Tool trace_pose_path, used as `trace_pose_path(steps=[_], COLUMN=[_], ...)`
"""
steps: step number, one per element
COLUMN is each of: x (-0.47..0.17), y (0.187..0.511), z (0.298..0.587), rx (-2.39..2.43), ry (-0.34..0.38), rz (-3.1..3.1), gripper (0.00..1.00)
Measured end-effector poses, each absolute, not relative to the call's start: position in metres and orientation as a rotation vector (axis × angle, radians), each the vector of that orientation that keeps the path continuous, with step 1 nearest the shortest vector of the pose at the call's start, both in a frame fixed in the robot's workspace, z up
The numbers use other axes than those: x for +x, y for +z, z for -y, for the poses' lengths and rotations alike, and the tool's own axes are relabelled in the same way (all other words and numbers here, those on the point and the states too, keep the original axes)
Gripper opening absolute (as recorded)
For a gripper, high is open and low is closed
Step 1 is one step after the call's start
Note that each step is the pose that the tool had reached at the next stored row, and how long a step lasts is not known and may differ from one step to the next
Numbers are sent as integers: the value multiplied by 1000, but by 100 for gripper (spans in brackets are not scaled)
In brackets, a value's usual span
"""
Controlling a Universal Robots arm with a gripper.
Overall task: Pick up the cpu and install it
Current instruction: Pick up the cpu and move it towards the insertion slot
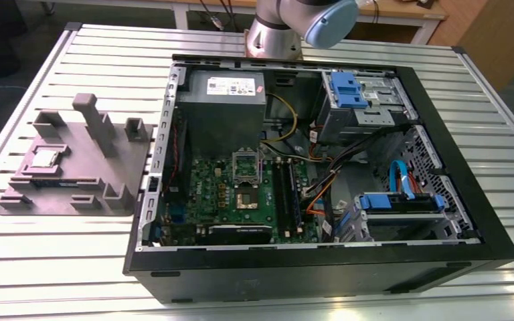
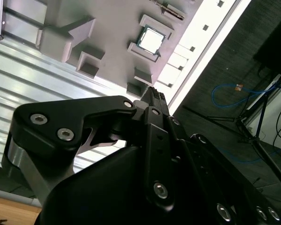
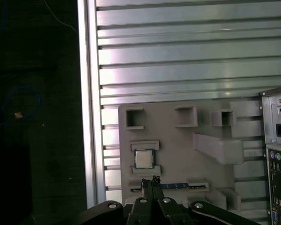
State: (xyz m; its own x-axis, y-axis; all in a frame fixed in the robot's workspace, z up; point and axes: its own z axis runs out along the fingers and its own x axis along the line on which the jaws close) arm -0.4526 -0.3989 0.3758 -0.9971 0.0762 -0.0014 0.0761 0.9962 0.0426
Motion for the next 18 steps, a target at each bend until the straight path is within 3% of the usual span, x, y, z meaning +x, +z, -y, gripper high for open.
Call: trace_pose_path(steps=[3, 4, 5, 7, 18], x=[-454, -454, -456, -457, -460], y=[376, 376, 375, 375, 375], z=[399, 399, 399, 399, 399], rx=[120, 120, 120, 120, 38], ry=[67, 67, 67, 67, 67], rz=[-3136, -3136, -3136, -3135, -3139], gripper=[16, 23, 41, 59, 59])
